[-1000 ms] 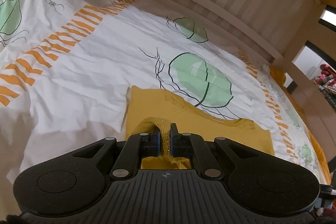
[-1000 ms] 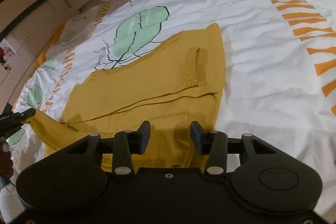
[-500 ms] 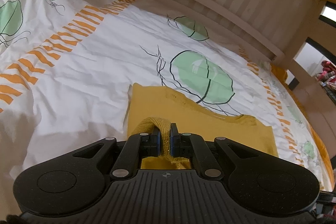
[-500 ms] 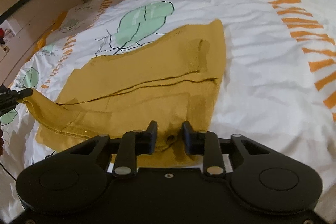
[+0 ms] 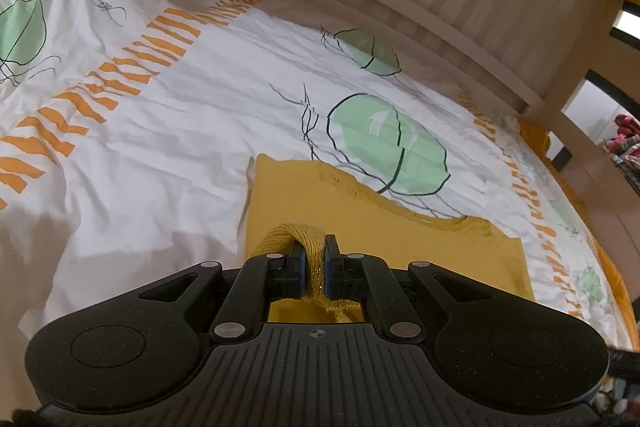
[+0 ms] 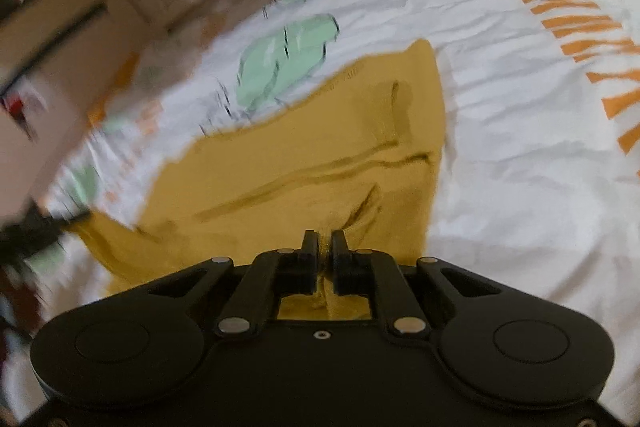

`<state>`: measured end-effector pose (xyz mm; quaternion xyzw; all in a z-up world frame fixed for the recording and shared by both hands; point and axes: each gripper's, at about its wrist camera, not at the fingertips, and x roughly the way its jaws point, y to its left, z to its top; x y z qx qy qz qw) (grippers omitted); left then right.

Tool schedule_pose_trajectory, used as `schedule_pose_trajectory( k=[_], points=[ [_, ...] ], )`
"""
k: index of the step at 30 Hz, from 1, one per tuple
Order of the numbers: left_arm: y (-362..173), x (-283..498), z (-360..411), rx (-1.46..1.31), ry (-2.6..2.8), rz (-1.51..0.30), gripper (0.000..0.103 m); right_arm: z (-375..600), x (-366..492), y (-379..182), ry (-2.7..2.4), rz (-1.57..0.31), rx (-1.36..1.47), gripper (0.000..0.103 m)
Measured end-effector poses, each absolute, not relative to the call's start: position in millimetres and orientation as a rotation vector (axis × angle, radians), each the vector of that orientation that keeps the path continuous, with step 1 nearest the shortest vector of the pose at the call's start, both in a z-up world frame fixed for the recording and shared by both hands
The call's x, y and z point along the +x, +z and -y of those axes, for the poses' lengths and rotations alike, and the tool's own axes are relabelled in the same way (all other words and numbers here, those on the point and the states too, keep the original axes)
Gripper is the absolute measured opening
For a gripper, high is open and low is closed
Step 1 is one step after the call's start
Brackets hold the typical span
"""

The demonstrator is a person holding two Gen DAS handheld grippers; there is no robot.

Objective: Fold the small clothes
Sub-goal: 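Lift the hem with both tools and fold it over toward the collar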

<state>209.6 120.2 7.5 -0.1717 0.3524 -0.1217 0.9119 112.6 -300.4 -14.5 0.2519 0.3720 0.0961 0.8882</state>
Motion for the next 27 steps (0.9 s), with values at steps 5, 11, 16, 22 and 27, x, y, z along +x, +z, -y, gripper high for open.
schedule_pose_trajectory(
  k=[5,11,16,22,27],
  points=[
    [21,220,-118,-0.361,-0.271,-0.697,0.007,325,121,9,0.179,-0.672,0.649,0.014],
    [24,251,-107,-0.353,-0.263,-0.678,0.007,342,161,15,0.114,-0.629,0.683,0.013],
    [12,283,-97,-0.352,-0.249,-0.712,0.007,347,198,-4,0.053,-0.67,0.68,0.01],
    [-13,315,-95,-0.355,-0.211,-0.769,0.008,354,226,-17,0.009,-0.684,0.668,0.01],
    [-34,334,-101,-0.391,-0.172,-0.798,0.009,353,235,-18,0.0,-0.685,0.635,0.012]
  ],
)
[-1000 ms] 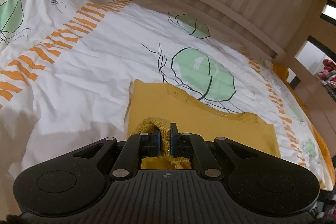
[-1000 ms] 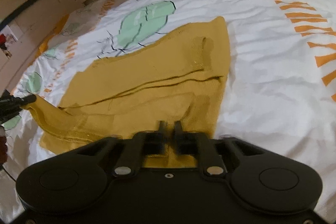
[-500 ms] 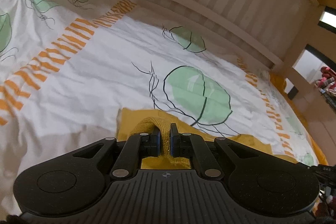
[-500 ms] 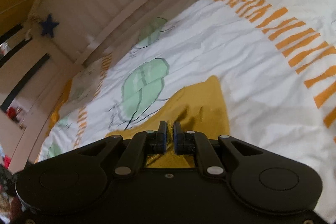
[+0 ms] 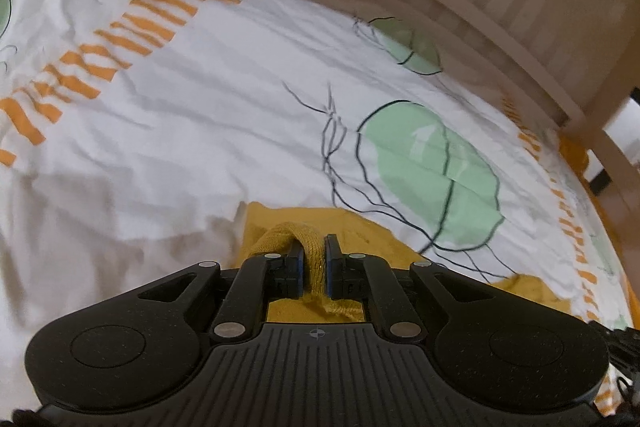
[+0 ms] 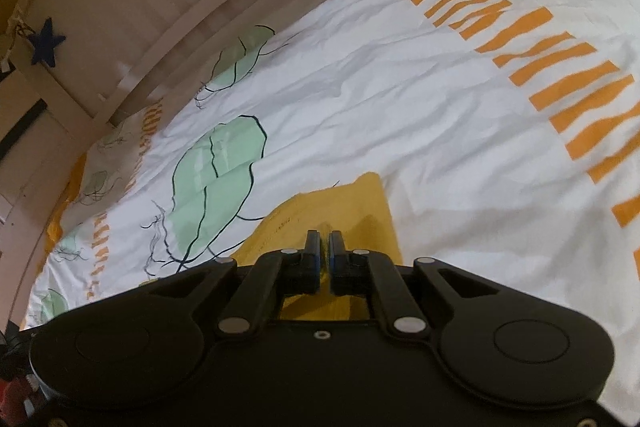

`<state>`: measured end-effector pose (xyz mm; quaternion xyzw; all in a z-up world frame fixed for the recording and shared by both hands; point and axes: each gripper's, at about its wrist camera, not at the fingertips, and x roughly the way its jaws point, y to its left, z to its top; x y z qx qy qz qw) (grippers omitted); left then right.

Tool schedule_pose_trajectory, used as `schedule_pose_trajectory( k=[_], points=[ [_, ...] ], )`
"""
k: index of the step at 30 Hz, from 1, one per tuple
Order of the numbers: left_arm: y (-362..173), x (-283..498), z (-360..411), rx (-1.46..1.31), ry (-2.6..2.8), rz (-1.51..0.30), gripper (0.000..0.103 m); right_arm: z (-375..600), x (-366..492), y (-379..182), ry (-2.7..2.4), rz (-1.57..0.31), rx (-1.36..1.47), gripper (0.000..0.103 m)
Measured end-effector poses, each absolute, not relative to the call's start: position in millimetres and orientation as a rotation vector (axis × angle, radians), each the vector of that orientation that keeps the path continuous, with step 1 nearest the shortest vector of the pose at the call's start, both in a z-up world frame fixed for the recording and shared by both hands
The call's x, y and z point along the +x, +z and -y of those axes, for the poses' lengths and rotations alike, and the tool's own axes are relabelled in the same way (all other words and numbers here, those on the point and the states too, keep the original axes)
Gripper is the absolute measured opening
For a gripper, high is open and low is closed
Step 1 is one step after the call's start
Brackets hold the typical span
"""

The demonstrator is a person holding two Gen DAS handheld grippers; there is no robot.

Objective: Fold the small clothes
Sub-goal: 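Lift the hem with both tools and fold it over toward the collar, then lower the hem onto the collar and open both tools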

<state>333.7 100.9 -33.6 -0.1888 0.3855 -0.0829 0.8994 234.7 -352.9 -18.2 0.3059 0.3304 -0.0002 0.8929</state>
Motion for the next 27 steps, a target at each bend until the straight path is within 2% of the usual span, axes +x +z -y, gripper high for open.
schedule_pose_trajectory(
  k=[3,6,7,8,10,19,20,22,23,27],
  points=[
    [-36,343,-101,-0.392,-0.17,-0.8,0.009,357,241,-17,-0.02,-0.668,0.643,0.019],
    [-30,344,-103,-0.403,-0.186,-0.782,0.01,362,244,-13,-0.033,-0.631,0.655,0.019],
    [-28,341,-102,-0.392,-0.192,-0.774,0.014,362,243,-11,-0.034,-0.625,0.645,0.02],
    [-26,338,-101,-0.373,-0.196,-0.765,0.022,361,241,-9,-0.03,-0.624,0.623,0.02],
    [-23,330,-98,-0.321,-0.201,-0.737,0.028,355,236,-7,-0.016,-0.633,0.568,0.02],
    [-28,325,-111,-0.291,-0.141,-0.746,0.029,289,189,-10,0.097,-0.678,0.245,0.02],
    [-28,323,-112,-0.285,-0.14,-0.745,0.029,280,185,-10,0.114,-0.678,0.211,0.022],
    [-28,316,-112,-0.269,-0.148,-0.746,0.03,266,182,-12,0.15,-0.686,0.15,0.047],
    [-28,310,-111,-0.258,-0.164,-0.746,0.032,260,182,-14,0.163,-0.694,0.125,0.05],
    [-35,285,-102,-0.205,-0.216,-0.757,0.037,243,189,-26,0.181,-0.725,0.058,0.05]
  ],
)
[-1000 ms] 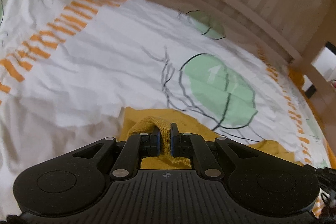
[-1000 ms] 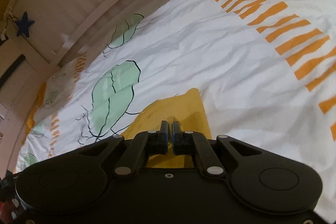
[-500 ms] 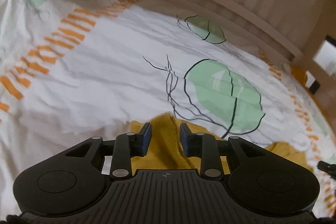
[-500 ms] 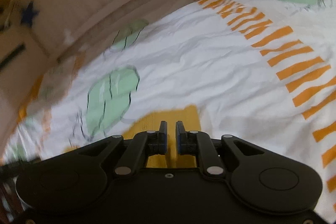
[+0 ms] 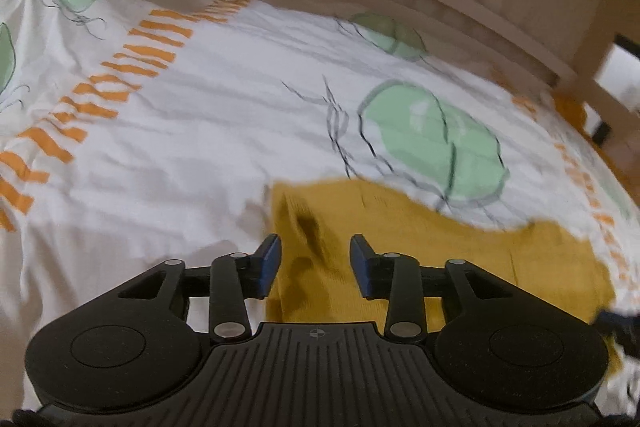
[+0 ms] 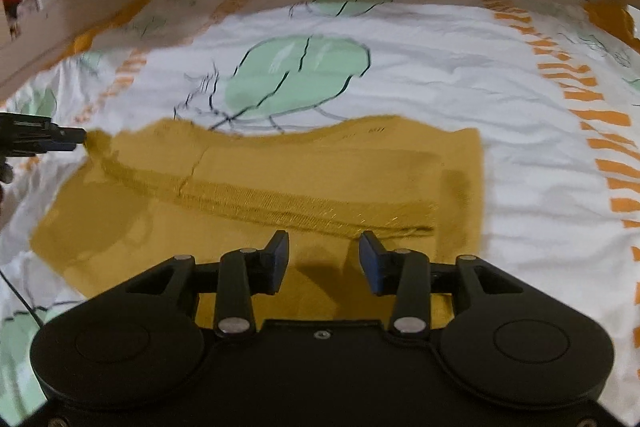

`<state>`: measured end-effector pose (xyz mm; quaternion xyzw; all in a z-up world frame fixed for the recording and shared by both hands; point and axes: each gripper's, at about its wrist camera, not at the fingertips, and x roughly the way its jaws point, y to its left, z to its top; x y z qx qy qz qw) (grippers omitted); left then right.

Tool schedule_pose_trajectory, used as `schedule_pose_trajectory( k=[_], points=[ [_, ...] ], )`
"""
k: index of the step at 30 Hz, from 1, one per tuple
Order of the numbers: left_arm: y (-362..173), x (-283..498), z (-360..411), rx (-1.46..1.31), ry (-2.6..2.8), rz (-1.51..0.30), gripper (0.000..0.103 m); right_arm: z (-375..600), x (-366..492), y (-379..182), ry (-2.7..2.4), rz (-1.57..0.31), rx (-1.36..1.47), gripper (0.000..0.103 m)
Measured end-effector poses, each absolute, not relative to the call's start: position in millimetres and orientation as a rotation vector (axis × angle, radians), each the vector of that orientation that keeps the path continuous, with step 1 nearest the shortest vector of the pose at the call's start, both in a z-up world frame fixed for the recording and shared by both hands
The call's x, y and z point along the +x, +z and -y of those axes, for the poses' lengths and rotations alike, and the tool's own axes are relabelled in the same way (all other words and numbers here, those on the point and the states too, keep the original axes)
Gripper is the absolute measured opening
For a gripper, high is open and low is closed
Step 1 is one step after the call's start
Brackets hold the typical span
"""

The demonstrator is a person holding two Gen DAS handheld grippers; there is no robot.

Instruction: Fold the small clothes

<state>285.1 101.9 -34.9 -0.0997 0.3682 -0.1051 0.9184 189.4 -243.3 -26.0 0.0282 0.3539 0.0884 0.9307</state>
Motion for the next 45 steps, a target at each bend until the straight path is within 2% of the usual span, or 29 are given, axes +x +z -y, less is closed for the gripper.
schedule_pose_trajectory(
  k=[6,13,26,32,45],
  points=[
    [-61,263,-93,-0.16,-0.235,-0.801,0.039,228,192,-37,0.181,-0.728,0.024,0.053],
    [-74,258,-93,-0.182,-0.197,-0.759,0.045,217,204,-39,0.148,-0.693,-0.008,0.055],
    [-78,251,-84,-0.118,-0.184,-0.74,0.047,254,297,-19,-0.071,-0.689,0.14,0.055],
    [-76,253,-84,-0.11,-0.187,-0.754,0.047,285,280,-8,-0.099,-0.648,0.236,0.059],
    [-64,294,-75,-0.016,-0.249,-0.862,0.048,289,227,-22,-0.02,-0.685,0.103,0.06]
  ],
)
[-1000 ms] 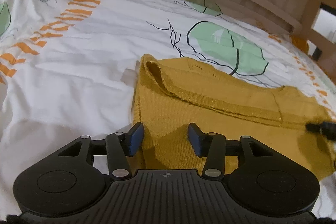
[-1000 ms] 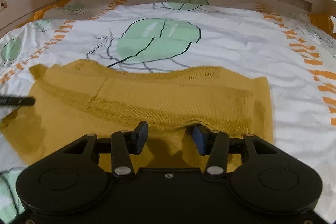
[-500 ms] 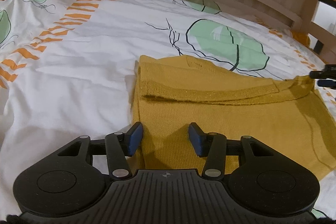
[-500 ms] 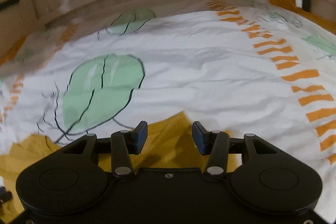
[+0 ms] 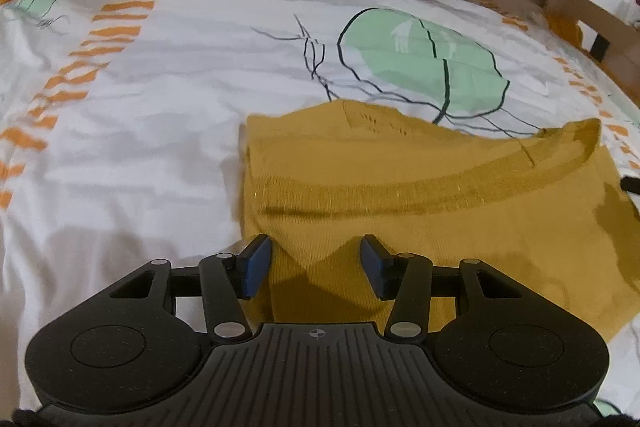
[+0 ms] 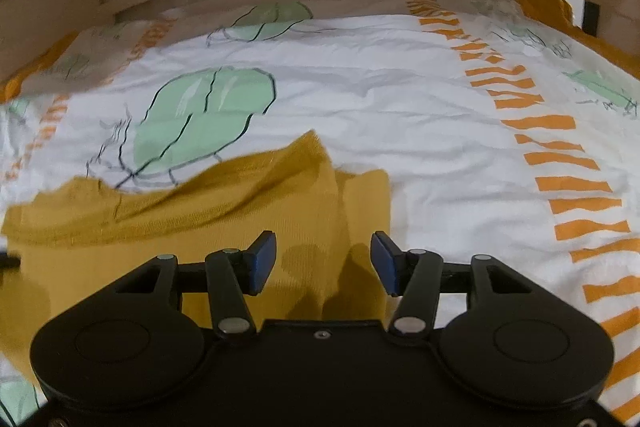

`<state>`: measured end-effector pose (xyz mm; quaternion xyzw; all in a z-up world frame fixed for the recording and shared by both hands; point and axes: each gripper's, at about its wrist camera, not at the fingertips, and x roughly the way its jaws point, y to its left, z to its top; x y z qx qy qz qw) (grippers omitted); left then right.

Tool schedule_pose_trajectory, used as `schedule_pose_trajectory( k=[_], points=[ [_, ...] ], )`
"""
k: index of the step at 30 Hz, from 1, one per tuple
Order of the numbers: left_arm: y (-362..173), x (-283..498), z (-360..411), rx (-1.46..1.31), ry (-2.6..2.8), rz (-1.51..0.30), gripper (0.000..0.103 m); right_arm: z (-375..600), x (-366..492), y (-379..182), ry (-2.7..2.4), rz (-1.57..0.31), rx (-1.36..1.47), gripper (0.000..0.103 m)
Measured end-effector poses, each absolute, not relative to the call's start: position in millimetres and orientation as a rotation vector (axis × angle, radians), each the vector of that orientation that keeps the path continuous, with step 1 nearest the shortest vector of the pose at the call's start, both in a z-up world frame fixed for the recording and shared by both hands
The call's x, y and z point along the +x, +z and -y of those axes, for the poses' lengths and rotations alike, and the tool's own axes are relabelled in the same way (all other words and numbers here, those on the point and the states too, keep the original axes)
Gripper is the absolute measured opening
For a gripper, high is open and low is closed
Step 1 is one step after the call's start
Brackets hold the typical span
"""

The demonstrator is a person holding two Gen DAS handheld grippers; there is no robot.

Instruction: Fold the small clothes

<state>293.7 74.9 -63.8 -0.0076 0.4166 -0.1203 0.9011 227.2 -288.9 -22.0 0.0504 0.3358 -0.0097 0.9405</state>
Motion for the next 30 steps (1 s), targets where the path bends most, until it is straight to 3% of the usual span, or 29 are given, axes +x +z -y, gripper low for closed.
schedule_pose_trajectory(
  k=[12,17,22,29,30],
  points=[
    [-55,383,-74,-0.1,-0.134,-0.883,0.048,286,219,-24,0.031,-0.679,0.102,0.063],
    [-43,388,-89,-0.286,-0.09,-0.832,0.048,292,216,-29,0.053,-0.691,0.137,0.064],
    [-29,365,-76,-0.256,-0.15,-0.817,0.048,297,213,-34,0.073,-0.697,0.171,0.063],
    [-31,304,-53,-0.242,-0.268,-0.866,0.048,302,209,-37,0.099,-0.703,0.236,0.046],
    [-31,297,-50,-0.236,-0.277,-0.869,0.048,304,209,-37,0.099,-0.704,0.257,0.04]
  ],
)
